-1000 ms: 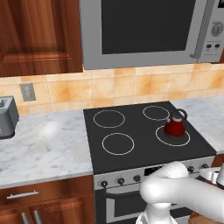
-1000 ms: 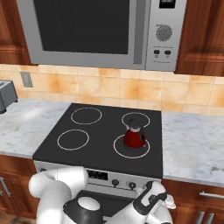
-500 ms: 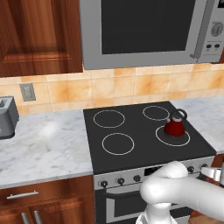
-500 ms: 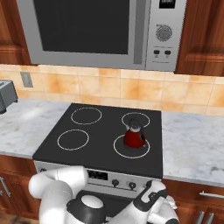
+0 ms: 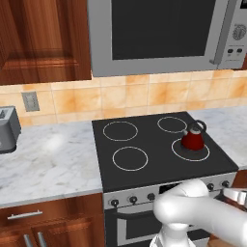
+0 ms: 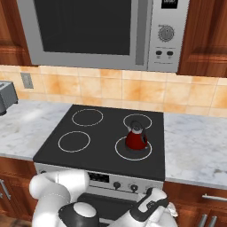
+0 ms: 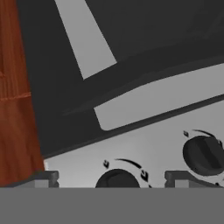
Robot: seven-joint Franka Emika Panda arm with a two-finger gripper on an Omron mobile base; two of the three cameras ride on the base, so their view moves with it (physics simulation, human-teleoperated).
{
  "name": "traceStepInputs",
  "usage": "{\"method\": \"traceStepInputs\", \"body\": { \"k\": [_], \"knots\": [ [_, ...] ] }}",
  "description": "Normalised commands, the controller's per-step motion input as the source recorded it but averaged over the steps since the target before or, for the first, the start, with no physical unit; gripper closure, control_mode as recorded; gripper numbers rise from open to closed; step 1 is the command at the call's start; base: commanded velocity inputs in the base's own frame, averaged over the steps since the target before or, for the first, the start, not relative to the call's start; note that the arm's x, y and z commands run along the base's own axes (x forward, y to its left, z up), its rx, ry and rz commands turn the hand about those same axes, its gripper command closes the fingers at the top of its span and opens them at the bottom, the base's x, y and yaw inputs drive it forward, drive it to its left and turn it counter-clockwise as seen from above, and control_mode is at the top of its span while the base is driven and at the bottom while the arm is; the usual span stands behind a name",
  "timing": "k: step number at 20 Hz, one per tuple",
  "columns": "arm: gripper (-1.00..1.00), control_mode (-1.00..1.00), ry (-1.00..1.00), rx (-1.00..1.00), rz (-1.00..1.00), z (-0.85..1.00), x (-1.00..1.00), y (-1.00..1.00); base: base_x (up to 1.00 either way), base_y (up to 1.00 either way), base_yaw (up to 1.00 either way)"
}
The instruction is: The kettle is done boiling. Turn off the stove, then wait for 300 timesteps before moving the kettle to the dining table.
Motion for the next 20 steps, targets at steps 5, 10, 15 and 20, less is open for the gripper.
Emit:
{"method": "traceStepInputs", "body": {
  "k": [5,10,15,20],
  "knots": [
    [-1.0,-1.0,-0.08,0.0,0.0,0.03,-0.44,0.01,0.0,0.0,0.0],
    [-1.0,-1.0,-0.11,-0.04,0.0,0.21,-0.26,0.01,0.0,0.0,0.0],
    [-1.0,-1.0,-0.09,-0.12,0.0,0.32,-0.09,0.0,0.0,0.0,0.0],
    [-1.0,-1.0,-0.1,-0.16,0.0,0.39,-0.03,0.0,0.0,0.0,0.0]
  ]
}}
